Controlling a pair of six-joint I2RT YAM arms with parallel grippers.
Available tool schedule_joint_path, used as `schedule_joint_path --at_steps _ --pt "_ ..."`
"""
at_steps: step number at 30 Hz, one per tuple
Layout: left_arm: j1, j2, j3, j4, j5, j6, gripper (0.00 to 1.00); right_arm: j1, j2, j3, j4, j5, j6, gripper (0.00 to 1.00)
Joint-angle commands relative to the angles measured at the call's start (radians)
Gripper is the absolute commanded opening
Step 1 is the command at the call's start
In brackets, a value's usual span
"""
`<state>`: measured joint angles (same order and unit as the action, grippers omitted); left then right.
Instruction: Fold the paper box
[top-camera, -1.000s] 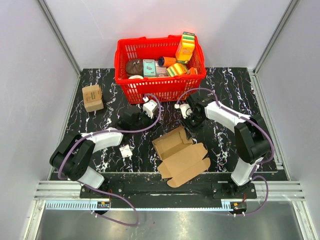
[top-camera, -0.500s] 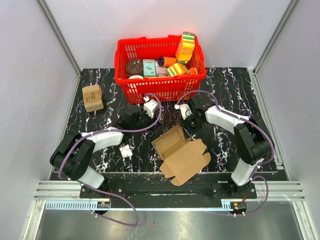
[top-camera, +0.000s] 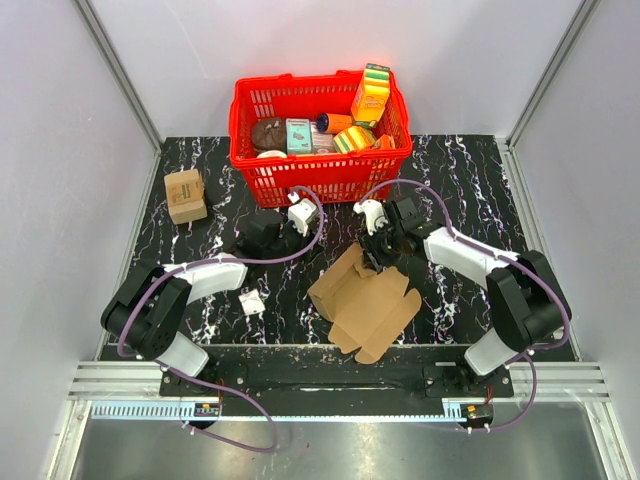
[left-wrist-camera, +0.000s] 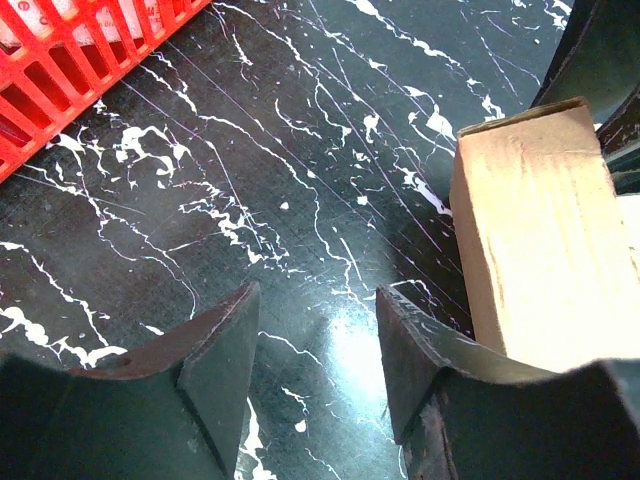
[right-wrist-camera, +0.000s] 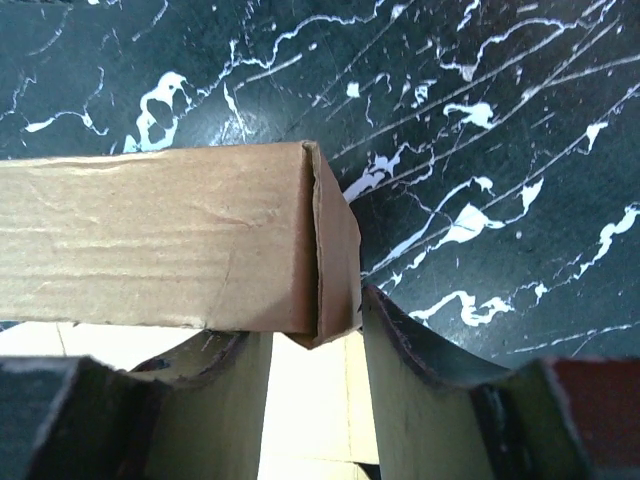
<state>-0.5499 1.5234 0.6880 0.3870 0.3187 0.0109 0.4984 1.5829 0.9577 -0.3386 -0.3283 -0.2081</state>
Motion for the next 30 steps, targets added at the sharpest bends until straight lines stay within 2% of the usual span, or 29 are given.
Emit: schedule_joint_path --at_steps 1,14,30 --pt "0.004 0.006 0.038 0.019 0.028 0.011 0.54 0.008 -0.037 -0.025 0.127 -0.046 0.019 0.46" --pt "0.005 0.009 0.041 0.015 0.037 0.011 0.54 0.008 -0.018 -0.043 0.228 -0.066 0.081 0.40" --pt "0.005 0.021 0.051 0.006 0.048 0.012 0.53 0.019 0.055 0.001 0.245 -0.052 0.090 0.25"
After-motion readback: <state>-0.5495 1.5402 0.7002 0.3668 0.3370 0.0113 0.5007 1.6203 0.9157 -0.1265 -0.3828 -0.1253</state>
